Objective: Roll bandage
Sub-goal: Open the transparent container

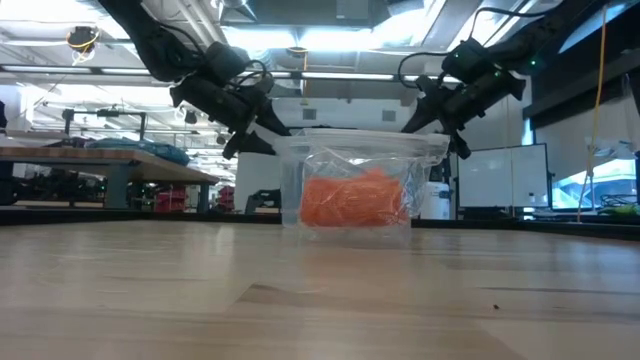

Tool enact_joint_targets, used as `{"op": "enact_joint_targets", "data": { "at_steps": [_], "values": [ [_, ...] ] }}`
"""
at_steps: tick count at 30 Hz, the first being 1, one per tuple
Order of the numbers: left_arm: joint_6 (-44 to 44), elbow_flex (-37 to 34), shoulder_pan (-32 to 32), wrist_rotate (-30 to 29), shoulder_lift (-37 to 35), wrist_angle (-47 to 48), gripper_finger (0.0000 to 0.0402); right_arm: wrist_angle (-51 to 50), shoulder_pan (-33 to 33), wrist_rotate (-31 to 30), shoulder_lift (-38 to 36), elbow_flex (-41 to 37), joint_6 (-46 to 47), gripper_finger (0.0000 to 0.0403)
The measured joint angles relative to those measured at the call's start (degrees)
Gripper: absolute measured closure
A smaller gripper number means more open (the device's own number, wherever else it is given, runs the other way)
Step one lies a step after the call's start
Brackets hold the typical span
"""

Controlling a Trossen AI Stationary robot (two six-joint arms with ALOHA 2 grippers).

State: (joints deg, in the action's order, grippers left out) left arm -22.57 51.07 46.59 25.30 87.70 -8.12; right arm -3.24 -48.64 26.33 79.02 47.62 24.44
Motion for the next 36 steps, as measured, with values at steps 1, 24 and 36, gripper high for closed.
{"op": "enact_joint_targets", "data": {
  "at_steps": [1, 24, 36],
  "values": [
    [0.0, 0.0, 0.0, 0.0, 0.0, 0.1, 0.0174, 0.0, 0.0, 0.7, 0.0, 0.1, 0.5, 0.0171],
    [0.7, 0.0, -0.6, -0.9, -6.0, 1.3, 0.0174, -1.8, 2.5, 3.7, -0.1, 5.3, 2.2, 0.0171],
    [3.4, 0.0, -1.8, 2.2, -6.5, 3.5, 0.0174, 1.3, 4.0, 6.5, -0.4, 5.6, 0.6, 0.0171]
  ]
}}
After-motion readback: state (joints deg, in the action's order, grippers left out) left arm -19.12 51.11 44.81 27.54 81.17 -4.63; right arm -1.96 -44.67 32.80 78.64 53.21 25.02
